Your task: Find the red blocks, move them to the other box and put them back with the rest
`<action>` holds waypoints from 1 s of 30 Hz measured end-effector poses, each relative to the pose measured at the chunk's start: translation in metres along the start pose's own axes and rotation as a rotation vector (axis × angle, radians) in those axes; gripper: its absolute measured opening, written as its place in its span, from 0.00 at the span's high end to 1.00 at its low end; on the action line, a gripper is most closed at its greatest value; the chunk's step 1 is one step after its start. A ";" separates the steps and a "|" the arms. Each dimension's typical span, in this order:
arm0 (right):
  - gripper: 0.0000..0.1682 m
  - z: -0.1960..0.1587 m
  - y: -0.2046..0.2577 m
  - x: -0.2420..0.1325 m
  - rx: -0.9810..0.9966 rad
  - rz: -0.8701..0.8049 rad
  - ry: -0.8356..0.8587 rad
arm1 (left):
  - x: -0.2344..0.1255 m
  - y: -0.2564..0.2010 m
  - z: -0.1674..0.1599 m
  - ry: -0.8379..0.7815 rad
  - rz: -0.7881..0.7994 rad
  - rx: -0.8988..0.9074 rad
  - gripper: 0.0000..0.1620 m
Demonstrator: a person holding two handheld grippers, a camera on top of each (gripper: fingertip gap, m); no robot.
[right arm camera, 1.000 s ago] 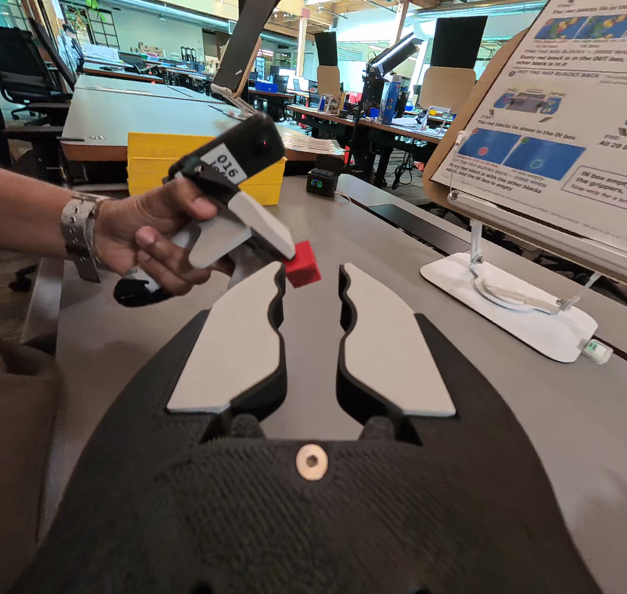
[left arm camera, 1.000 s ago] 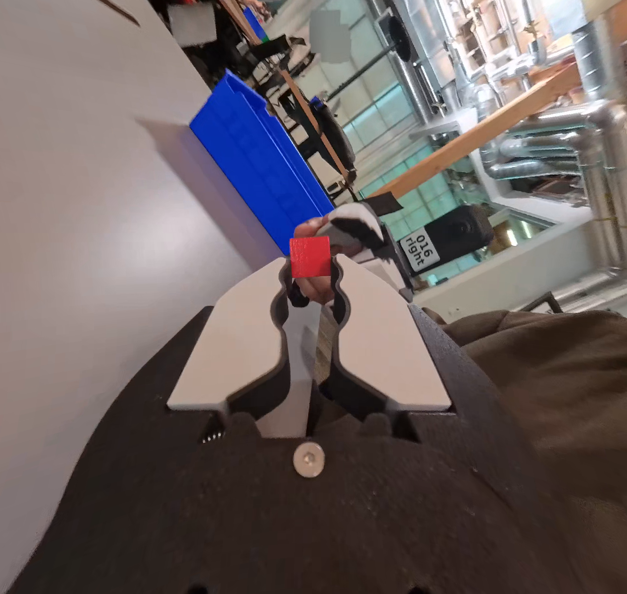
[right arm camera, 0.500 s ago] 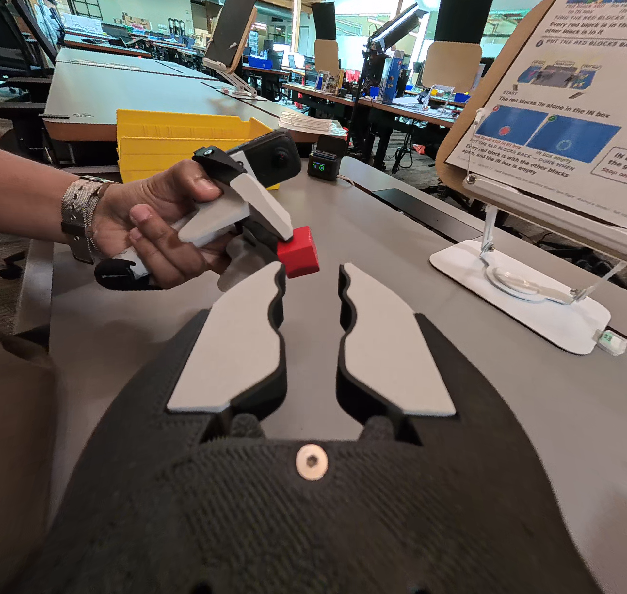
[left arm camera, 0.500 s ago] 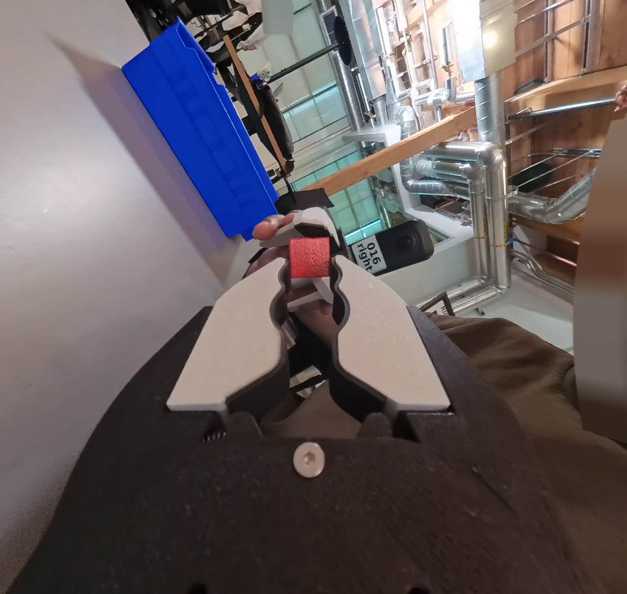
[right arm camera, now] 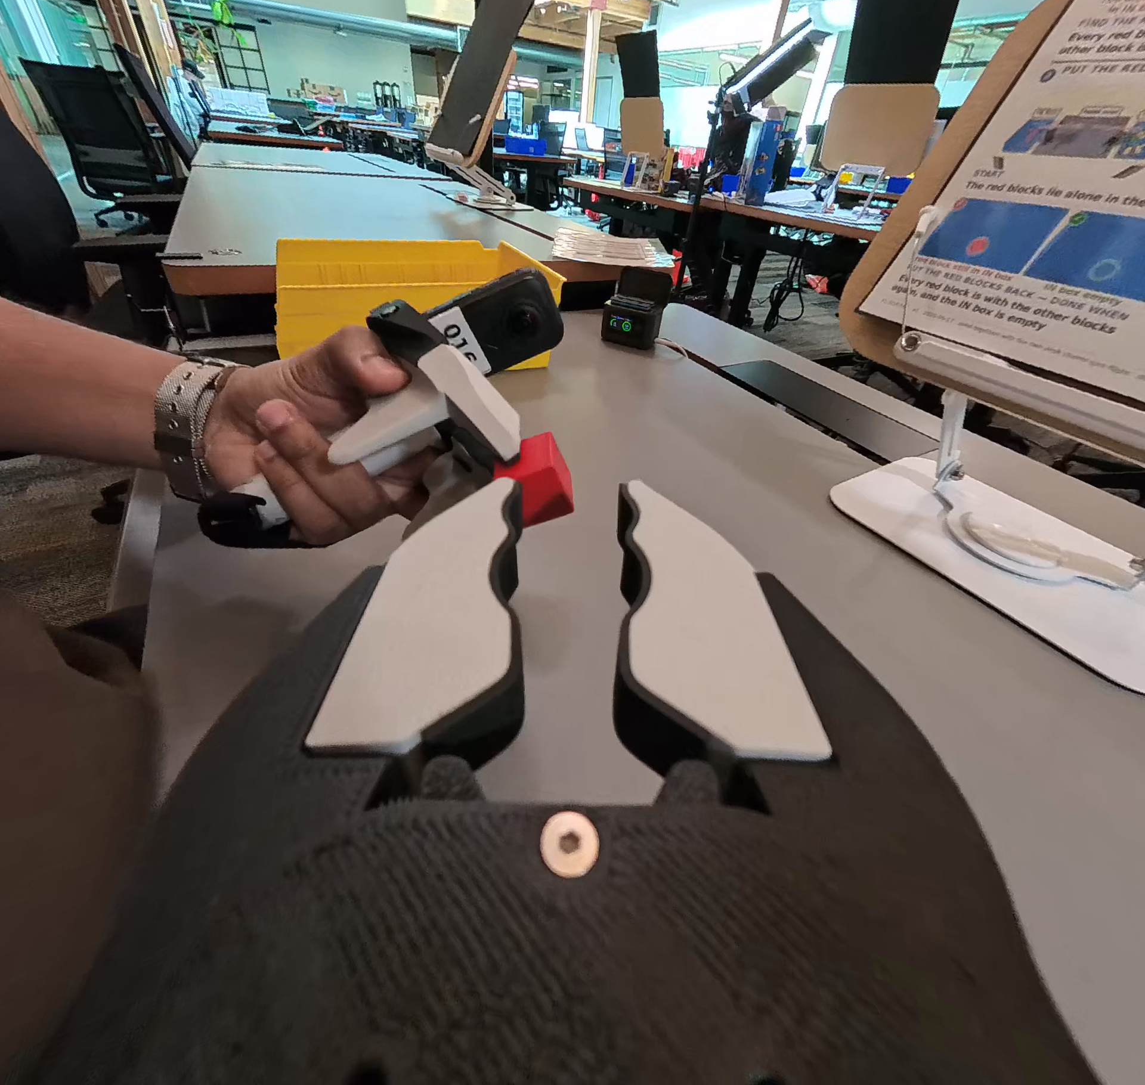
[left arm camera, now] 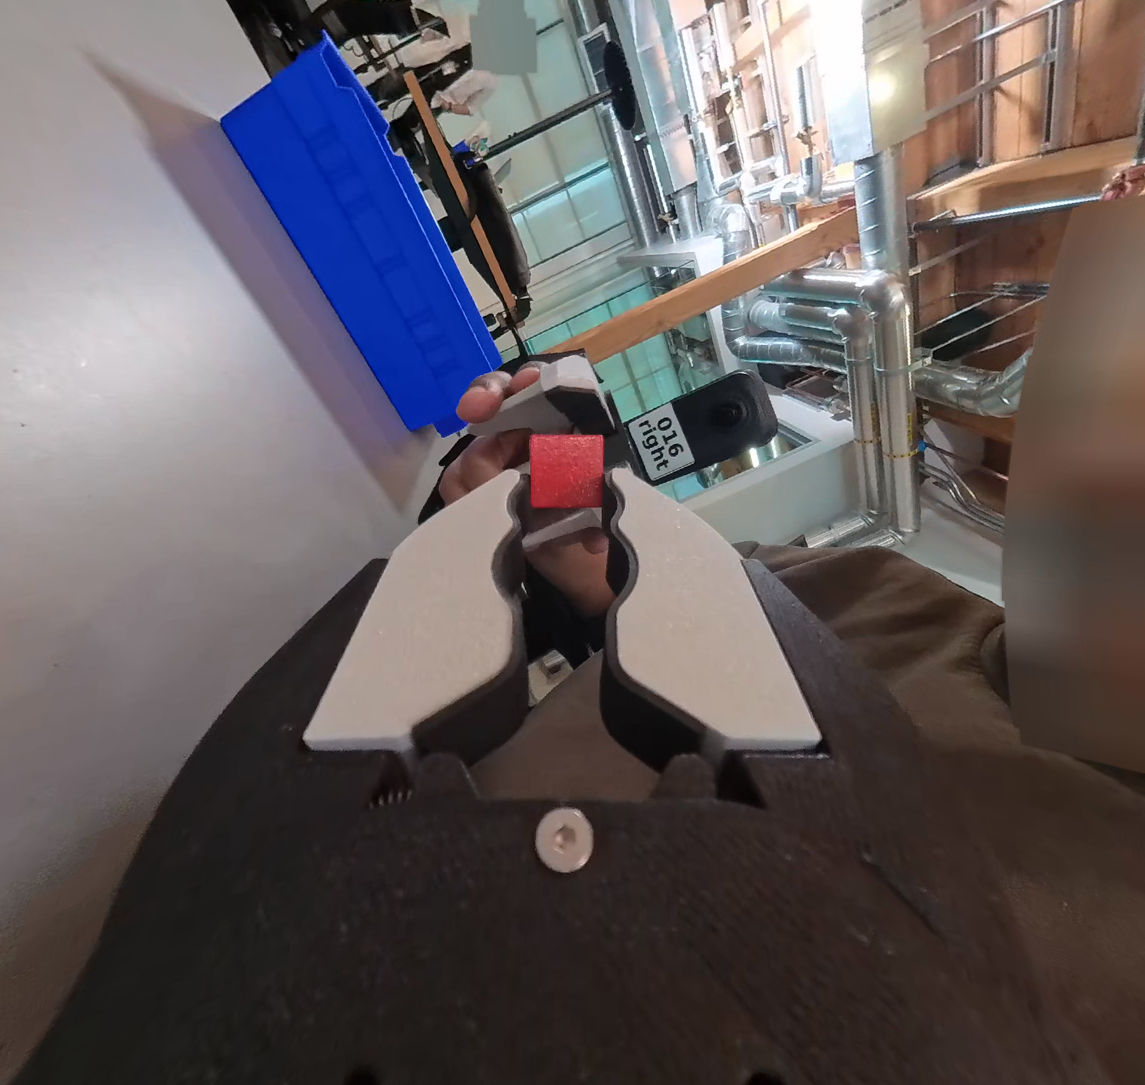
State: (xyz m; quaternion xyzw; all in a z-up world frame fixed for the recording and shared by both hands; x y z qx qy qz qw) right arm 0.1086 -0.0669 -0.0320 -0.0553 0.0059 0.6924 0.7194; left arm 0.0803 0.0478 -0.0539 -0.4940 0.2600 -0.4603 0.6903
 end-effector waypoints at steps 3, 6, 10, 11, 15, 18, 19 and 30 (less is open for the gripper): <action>0.82 -0.001 0.002 0.002 0.001 0.015 0.004 | -0.001 -0.003 0.001 -0.014 -0.025 -0.011 0.86; 0.83 -0.003 0.002 0.003 -0.017 0.009 0.018 | -0.001 -0.001 0.003 -0.008 -0.021 -0.002 0.86; 0.83 -0.004 0.003 0.002 -0.037 0.007 0.029 | 0.002 -0.001 0.003 0.001 -0.031 -0.006 0.86; 0.83 -0.004 0.003 0.002 -0.040 0.008 0.029 | 0.002 -0.001 0.003 0.001 -0.034 -0.011 0.86; 0.83 -0.008 0.004 0.003 -0.056 0.003 0.054 | 0.004 -0.001 0.003 0.004 -0.045 -0.025 0.86; 0.83 -0.009 0.006 0.001 -0.077 -0.007 0.064 | 0.008 0.001 0.001 0.030 -0.048 -0.036 0.86; 0.84 -0.008 0.006 0.000 -0.081 -0.010 0.064 | 0.009 0.002 0.001 0.037 -0.042 -0.033 0.86; 0.84 -0.013 0.008 -0.004 -0.108 -0.033 0.092 | 0.018 0.003 -0.003 0.090 -0.053 -0.053 0.86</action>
Point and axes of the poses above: each gripper's, where its closed fingertips meet, x out along the fingers, z out of its top, y = z × x across the jaws, the point moved 6 cm from there along -x, back along the fingers, and after that the axes turned 5 degrees about z, right-handed, at the moved point
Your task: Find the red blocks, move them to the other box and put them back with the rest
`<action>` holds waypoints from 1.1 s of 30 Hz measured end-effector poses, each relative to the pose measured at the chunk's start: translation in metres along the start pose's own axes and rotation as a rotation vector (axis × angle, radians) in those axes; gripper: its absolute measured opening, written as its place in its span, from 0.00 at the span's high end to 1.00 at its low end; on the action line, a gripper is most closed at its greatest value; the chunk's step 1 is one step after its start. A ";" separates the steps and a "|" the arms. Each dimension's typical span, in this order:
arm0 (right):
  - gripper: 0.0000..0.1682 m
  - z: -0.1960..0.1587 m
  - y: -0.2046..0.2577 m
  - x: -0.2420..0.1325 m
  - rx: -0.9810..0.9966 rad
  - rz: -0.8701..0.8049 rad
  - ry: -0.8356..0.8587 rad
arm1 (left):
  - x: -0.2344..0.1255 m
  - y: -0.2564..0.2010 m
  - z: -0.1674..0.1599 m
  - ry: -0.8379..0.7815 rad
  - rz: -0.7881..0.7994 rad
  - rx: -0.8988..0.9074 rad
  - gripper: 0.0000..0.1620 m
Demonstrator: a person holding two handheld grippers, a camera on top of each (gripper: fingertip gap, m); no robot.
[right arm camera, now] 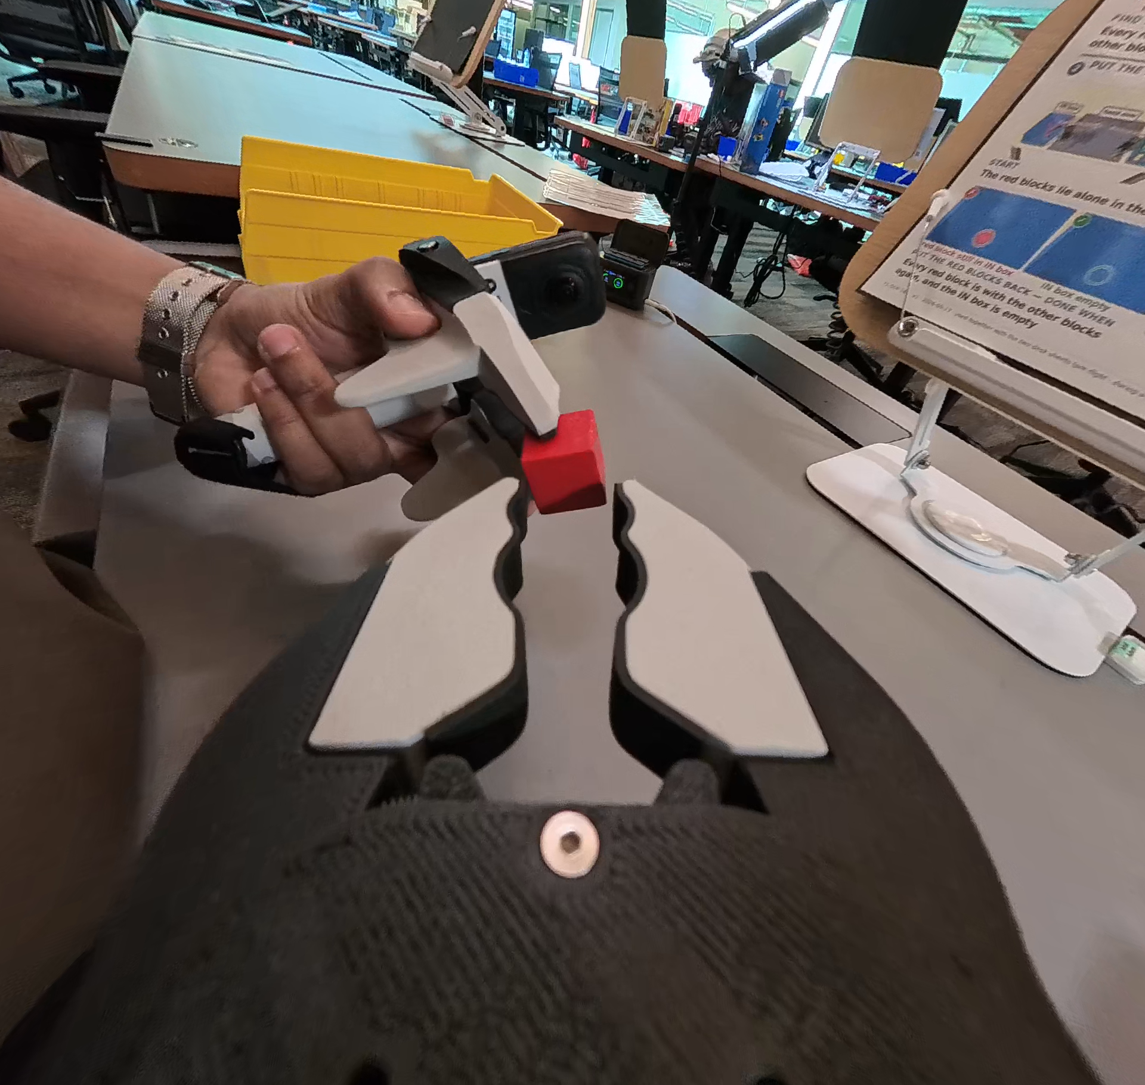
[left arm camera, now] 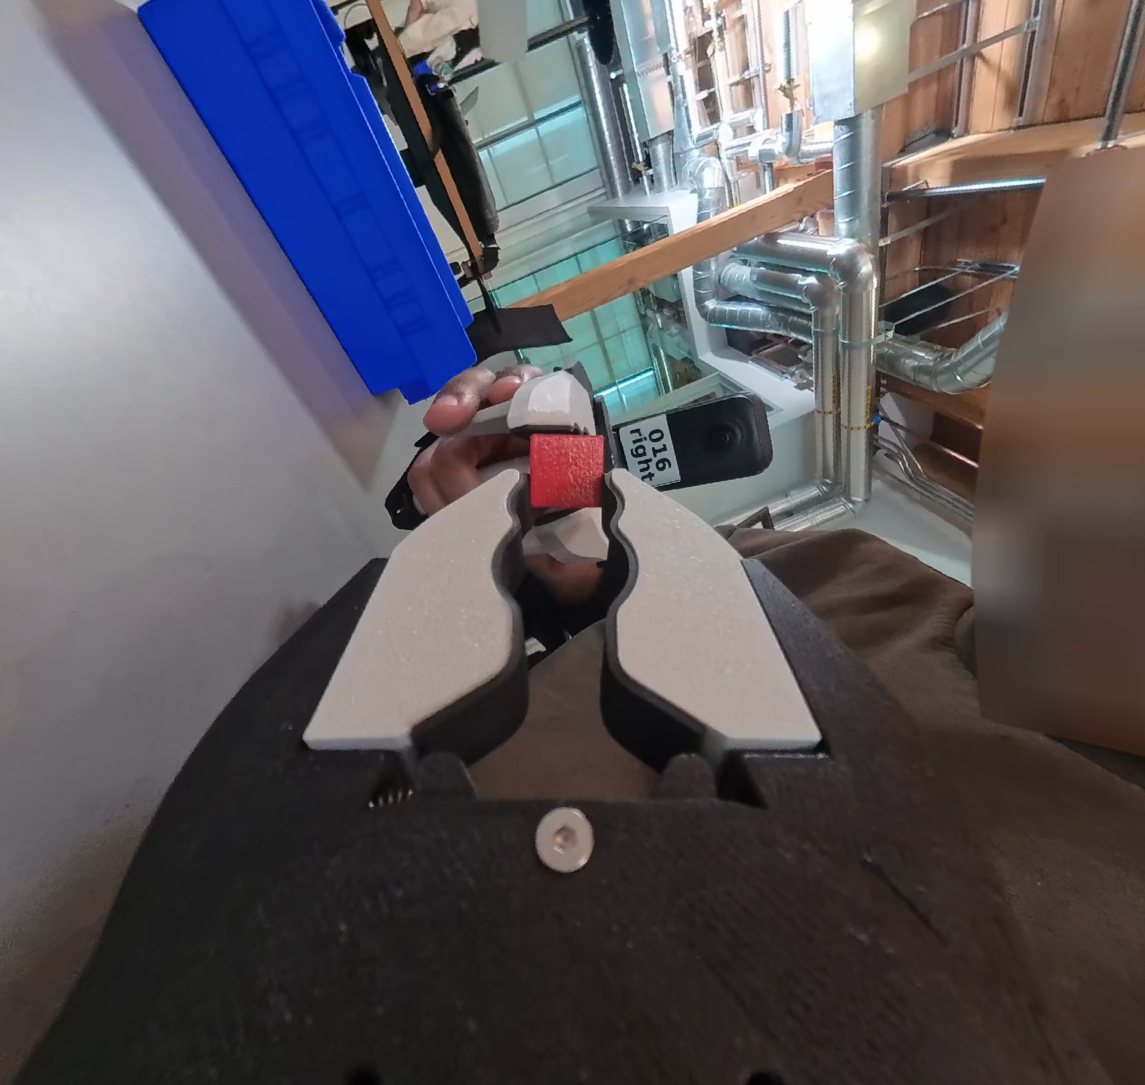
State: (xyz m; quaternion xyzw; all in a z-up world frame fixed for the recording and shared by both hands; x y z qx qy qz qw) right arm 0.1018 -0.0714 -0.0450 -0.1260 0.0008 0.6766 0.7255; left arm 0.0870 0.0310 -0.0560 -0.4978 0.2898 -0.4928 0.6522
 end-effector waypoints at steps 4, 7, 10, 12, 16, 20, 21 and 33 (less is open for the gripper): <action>0.84 0.000 0.001 -0.004 -0.012 -0.011 0.005 | 0.006 0.002 -0.003 0.026 -0.012 -0.016 0.86; 0.85 0.000 0.002 -0.005 -0.017 -0.015 0.009 | 0.009 0.002 -0.003 0.039 -0.022 -0.030 0.86; 0.85 -0.001 0.003 -0.006 -0.026 -0.022 0.014 | 0.011 0.002 -0.004 0.052 -0.027 -0.031 0.86; 0.85 -0.001 0.003 -0.007 -0.029 -0.025 0.017 | 0.013 0.002 -0.006 0.060 -0.033 -0.037 0.86; 0.85 -0.003 0.004 -0.008 -0.035 -0.029 0.027 | 0.016 0.002 -0.008 0.079 -0.044 -0.046 0.86; 0.85 -0.003 0.005 -0.009 -0.042 -0.033 0.034 | 0.019 0.002 -0.009 0.093 -0.052 -0.057 0.86; 0.85 -0.003 0.005 -0.009 -0.043 -0.035 0.034 | 0.020 0.002 -0.010 0.095 -0.054 -0.060 0.86; 0.85 -0.003 0.006 -0.009 -0.040 -0.031 0.035 | 0.021 0.002 -0.011 0.106 -0.058 -0.078 0.86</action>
Point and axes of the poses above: each gripper's, where its closed fingertips meet, x out along the fingers, z out of its top, y = z × x across the jaws, the point moved 6 cm from there along -x, back along the fingers, and after that the axes turned 5 degrees about z, right-handed, at the moved point
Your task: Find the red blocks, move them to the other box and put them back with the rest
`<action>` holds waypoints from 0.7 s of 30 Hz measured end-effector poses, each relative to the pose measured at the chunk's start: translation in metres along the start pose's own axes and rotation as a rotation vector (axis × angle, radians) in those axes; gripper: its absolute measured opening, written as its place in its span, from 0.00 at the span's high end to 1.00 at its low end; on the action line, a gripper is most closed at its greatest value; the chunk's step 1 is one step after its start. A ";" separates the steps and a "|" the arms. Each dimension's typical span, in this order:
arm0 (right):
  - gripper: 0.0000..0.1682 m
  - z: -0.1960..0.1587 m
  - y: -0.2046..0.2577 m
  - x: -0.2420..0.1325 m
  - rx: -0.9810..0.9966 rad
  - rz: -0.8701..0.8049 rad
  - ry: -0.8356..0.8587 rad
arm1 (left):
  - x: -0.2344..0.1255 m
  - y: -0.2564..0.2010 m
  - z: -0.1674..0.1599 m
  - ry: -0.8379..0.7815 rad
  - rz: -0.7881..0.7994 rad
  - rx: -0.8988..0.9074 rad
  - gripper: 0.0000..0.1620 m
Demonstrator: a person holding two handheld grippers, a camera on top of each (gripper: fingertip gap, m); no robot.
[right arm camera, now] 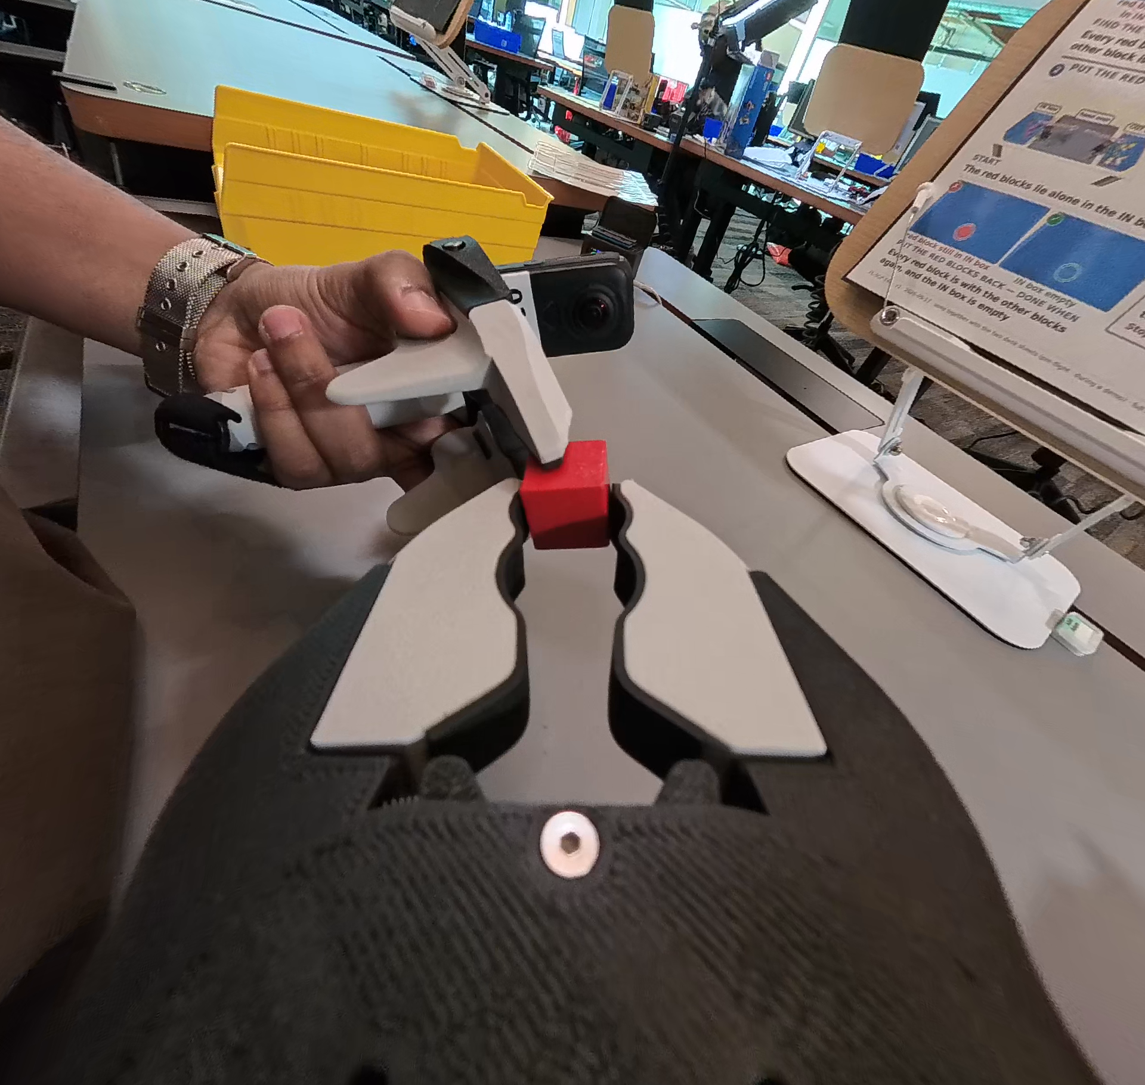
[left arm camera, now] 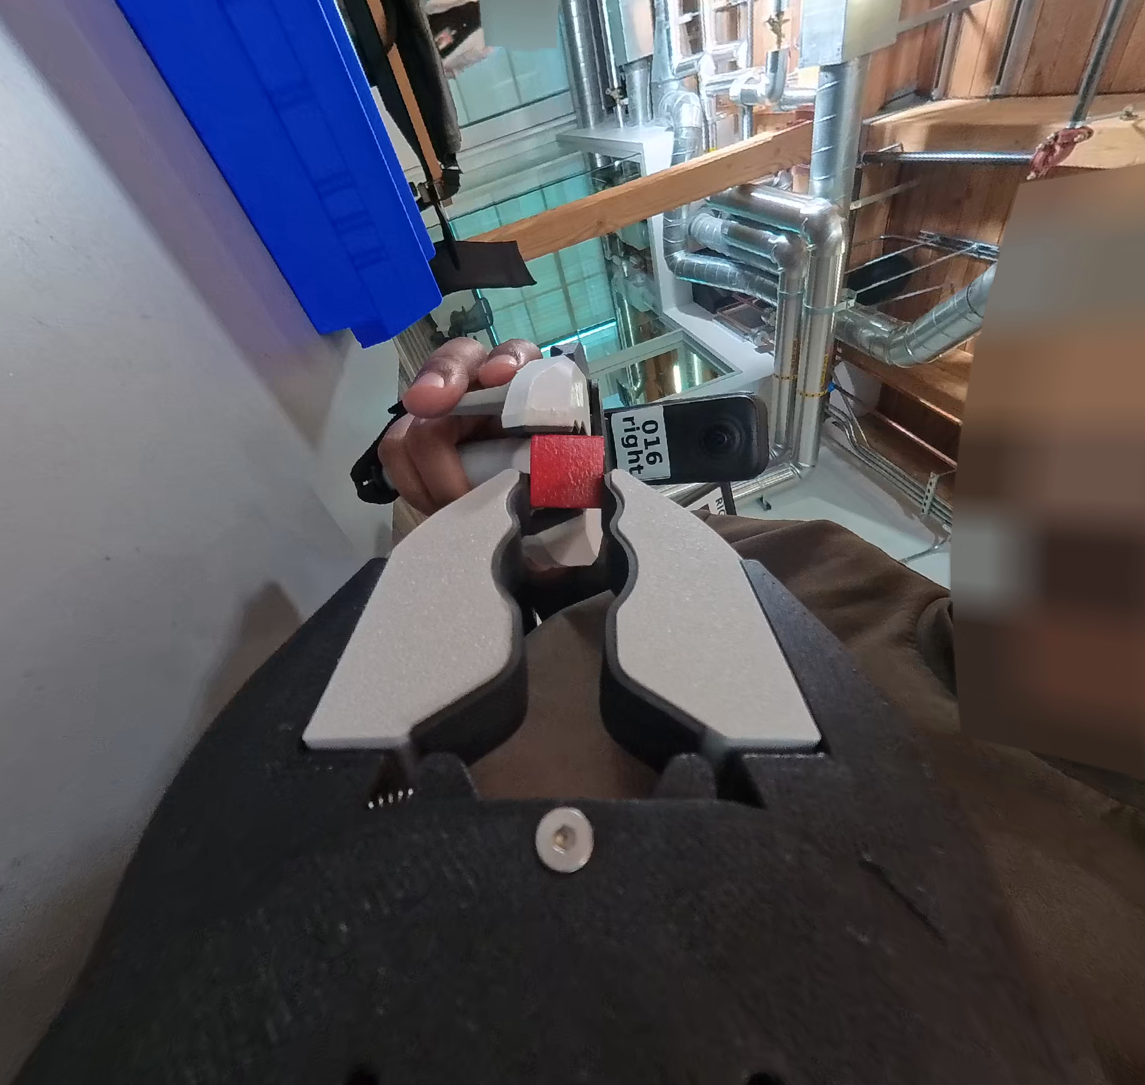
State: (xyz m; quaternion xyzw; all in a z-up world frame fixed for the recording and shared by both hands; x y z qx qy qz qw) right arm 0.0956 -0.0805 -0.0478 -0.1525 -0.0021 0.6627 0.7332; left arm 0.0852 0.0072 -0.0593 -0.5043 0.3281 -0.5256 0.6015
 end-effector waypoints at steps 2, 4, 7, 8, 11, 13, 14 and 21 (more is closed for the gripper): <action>0.85 0.000 0.000 0.000 0.000 0.001 -0.001 | 0.000 0.000 0.000 0.000 -0.002 -0.002 0.86; 0.85 0.000 0.000 0.000 0.001 0.002 -0.001 | 0.000 0.000 0.000 -0.001 -0.004 -0.004 0.86; 0.85 0.000 0.000 0.001 0.002 0.002 -0.001 | 0.000 0.000 0.000 -0.004 -0.007 -0.009 0.86; 0.85 0.001 0.000 0.001 0.003 0.001 -0.001 | 0.000 0.000 0.000 -0.005 -0.009 -0.010 0.86; 0.85 0.001 0.001 0.001 0.003 -0.001 -0.001 | -0.001 0.000 0.000 -0.008 -0.014 -0.009 0.86; 0.86 0.001 0.001 0.002 0.011 0.003 0.000 | -0.001 -0.001 0.000 -0.010 -0.014 -0.007 0.86; 0.86 0.001 0.001 0.002 0.019 0.004 0.003 | -0.001 -0.001 0.001 -0.014 -0.013 -0.007 0.86; 0.86 0.001 0.000 0.003 0.045 0.020 0.005 | -0.002 -0.001 0.001 -0.018 -0.013 -0.015 0.86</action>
Point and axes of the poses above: each gripper's, where its closed fingertips meet, x out along the fingers, z out of its top, y = z × x across the jaws, the point moved 6 cm from there along -x, back along the fingers, and after that the axes turned 5 degrees about z, right-handed, at the moved point
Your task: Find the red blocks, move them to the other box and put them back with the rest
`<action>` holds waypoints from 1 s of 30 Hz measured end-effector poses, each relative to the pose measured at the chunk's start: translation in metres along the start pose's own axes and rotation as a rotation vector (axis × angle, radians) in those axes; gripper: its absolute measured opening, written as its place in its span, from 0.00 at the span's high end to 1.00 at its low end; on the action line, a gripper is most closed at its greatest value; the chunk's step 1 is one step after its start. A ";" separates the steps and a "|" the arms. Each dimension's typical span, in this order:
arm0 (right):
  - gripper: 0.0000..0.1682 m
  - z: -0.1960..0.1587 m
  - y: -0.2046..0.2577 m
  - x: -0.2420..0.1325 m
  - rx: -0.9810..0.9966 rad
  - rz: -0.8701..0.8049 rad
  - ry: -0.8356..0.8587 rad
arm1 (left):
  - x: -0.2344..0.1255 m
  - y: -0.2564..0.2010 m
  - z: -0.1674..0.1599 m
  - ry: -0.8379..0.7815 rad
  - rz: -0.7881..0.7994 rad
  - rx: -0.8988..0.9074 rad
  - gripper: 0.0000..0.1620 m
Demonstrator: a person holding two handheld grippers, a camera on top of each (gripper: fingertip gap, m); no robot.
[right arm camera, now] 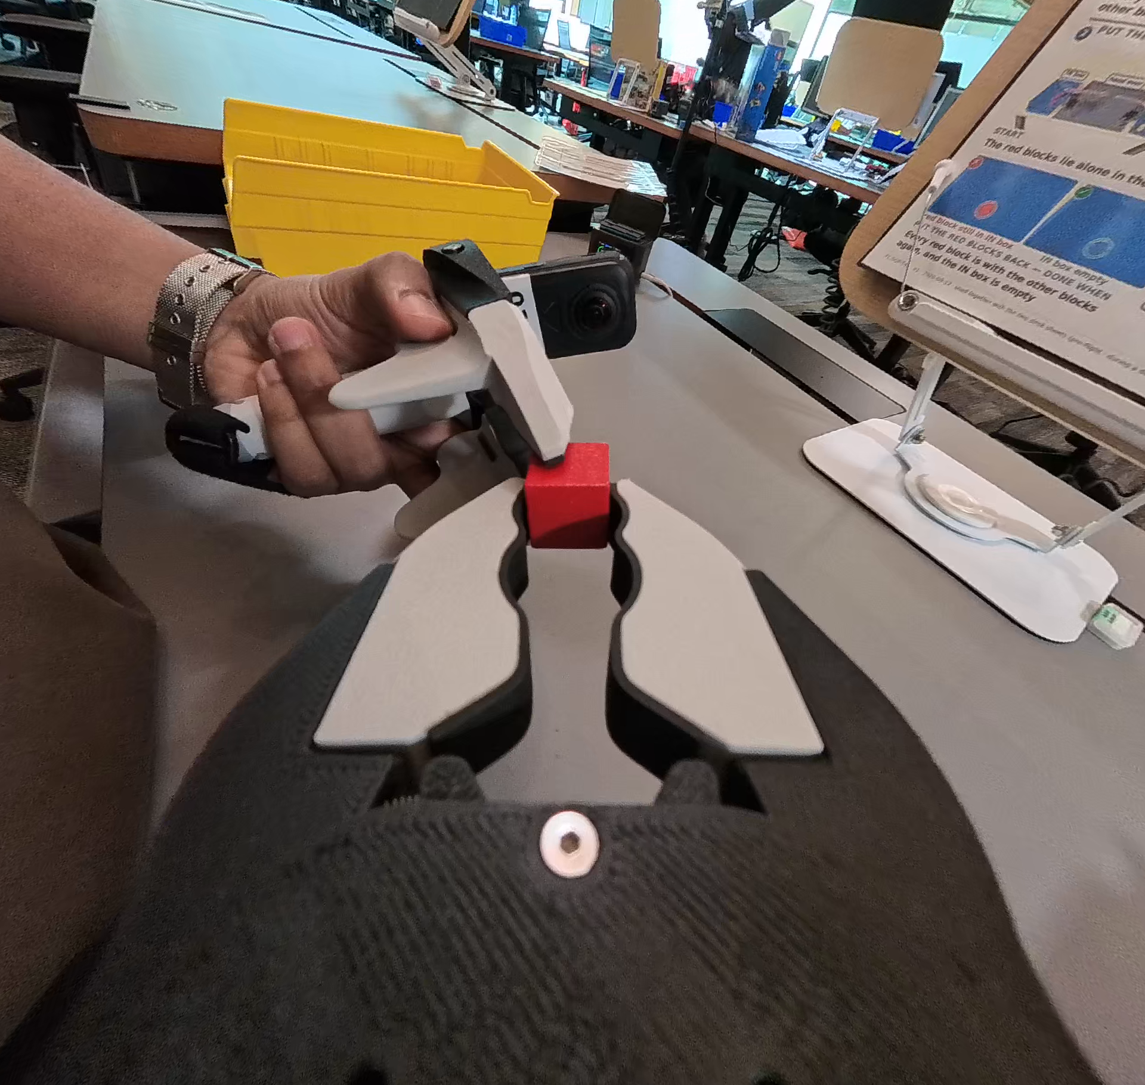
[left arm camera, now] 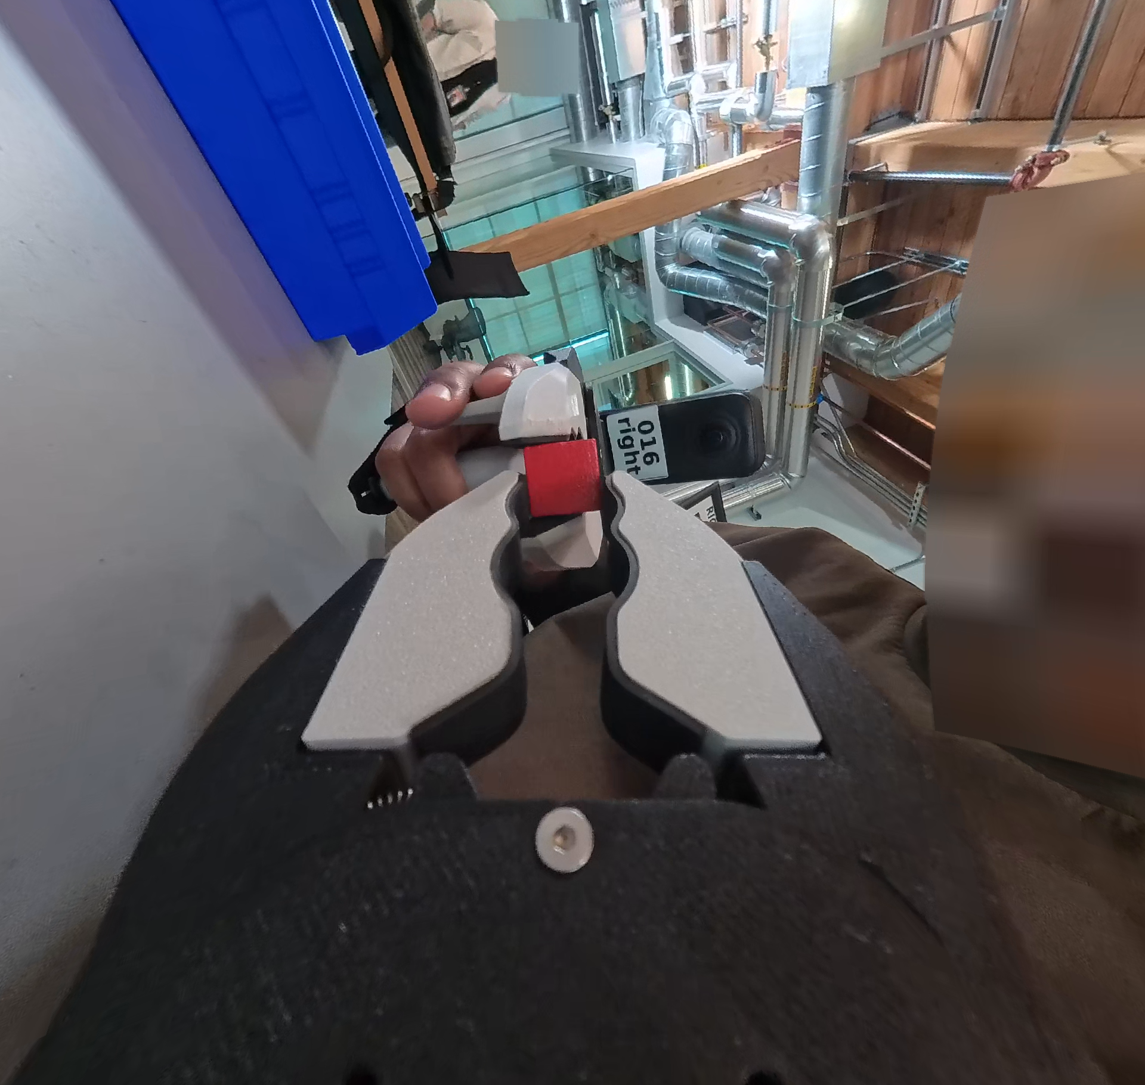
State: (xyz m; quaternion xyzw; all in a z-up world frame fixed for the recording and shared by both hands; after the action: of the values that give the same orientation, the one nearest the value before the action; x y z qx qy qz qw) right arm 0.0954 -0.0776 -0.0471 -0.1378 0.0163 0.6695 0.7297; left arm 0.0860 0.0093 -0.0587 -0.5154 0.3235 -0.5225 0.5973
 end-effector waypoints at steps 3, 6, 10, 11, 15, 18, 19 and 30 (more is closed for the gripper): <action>0.86 0.001 0.000 0.000 0.012 0.016 -0.005 | 0.000 -0.001 0.000 0.006 -0.006 0.000 0.86; 0.86 0.001 0.000 -0.001 0.016 0.023 -0.008 | 0.000 -0.001 -0.001 0.008 -0.007 0.000 0.85; 0.86 0.001 0.001 -0.001 0.022 0.032 -0.013 | 0.000 -0.001 -0.001 0.013 -0.003 0.002 0.83; 0.86 0.002 0.001 -0.001 0.023 0.034 -0.014 | 0.000 -0.001 -0.001 0.015 -0.001 0.003 0.83; 0.86 0.002 0.001 -0.002 0.028 0.038 -0.020 | 0.000 -0.001 -0.001 0.015 0.006 0.008 0.81; 0.86 0.002 0.000 -0.002 0.032 0.039 -0.021 | -0.001 -0.001 0.000 0.008 0.009 0.010 0.81; 0.86 0.002 0.000 -0.002 0.033 0.039 -0.021 | -0.002 -0.001 0.001 0.005 0.010 0.011 0.81; 0.86 0.000 -0.002 -0.002 0.032 0.030 -0.009 | -0.002 -0.002 0.002 0.005 0.011 0.024 0.79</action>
State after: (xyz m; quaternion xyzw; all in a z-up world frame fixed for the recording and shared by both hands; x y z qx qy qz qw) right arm 0.0970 -0.0795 -0.0460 -0.1231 0.0258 0.6808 0.7216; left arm 0.0866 0.0119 -0.0568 -0.5050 0.3216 -0.5244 0.6054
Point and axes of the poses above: each gripper's, where its closed fingertips meet, x out along the fingers, z out of its top, y = z × x across the jaws, the point moved 6 cm from there along -x, back along the fingers, and after that the axes turned 5 degrees about z, right-handed, at the moved point
